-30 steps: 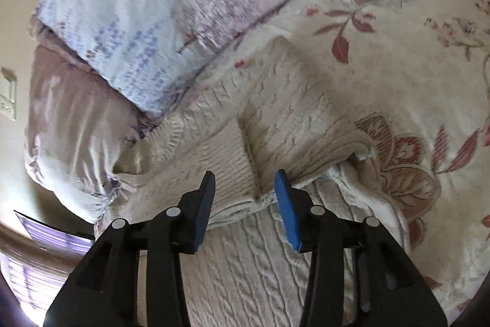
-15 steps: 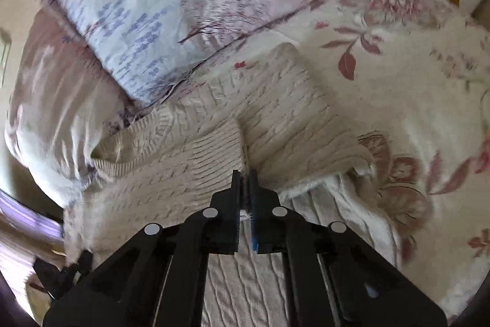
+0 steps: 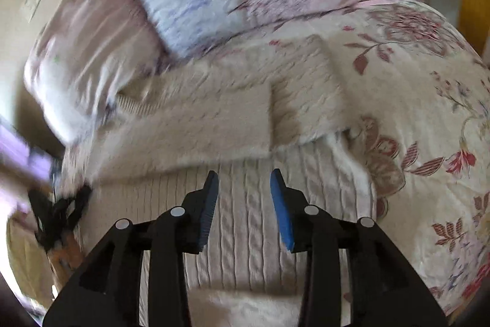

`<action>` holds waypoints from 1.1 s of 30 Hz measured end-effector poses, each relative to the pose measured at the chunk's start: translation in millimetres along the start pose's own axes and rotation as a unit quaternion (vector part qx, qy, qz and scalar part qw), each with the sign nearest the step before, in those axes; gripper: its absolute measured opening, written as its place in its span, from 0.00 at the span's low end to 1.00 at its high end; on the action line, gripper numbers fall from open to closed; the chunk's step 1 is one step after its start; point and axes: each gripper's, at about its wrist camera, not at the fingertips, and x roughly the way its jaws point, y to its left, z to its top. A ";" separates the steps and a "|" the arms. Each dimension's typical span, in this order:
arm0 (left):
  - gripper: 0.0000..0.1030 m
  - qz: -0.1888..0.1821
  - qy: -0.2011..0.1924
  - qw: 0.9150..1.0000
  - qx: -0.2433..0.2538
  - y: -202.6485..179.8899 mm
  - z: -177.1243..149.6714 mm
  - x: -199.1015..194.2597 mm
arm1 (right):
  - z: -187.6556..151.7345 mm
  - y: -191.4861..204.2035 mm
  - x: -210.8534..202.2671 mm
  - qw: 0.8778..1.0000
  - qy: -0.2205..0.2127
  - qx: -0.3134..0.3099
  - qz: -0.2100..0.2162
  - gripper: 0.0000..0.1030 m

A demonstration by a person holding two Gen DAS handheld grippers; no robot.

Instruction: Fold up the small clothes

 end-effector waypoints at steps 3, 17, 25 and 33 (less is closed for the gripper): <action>0.27 0.000 0.003 1.000 0.013 -5.1 -0.4 -0.4 | -10.6 2.6 -2.6 0.999 0.015 -0.033 -0.007 0.38; 0.48 0.023 0.059 0.992 0.112 -13.1 -42.6 -79.1 | -62.0 22.2 -38.3 0.985 0.013 -0.159 0.061 0.55; 0.48 -0.003 0.104 0.992 0.076 13.5 -81.8 -111.1 | -95.7 53.0 -38.1 0.943 0.024 -0.328 0.042 0.56; 0.47 -0.056 0.143 0.986 0.068 11.2 -113.7 -123.1 | -94.4 67.4 -6.4 0.895 0.091 -0.433 0.061 0.56</action>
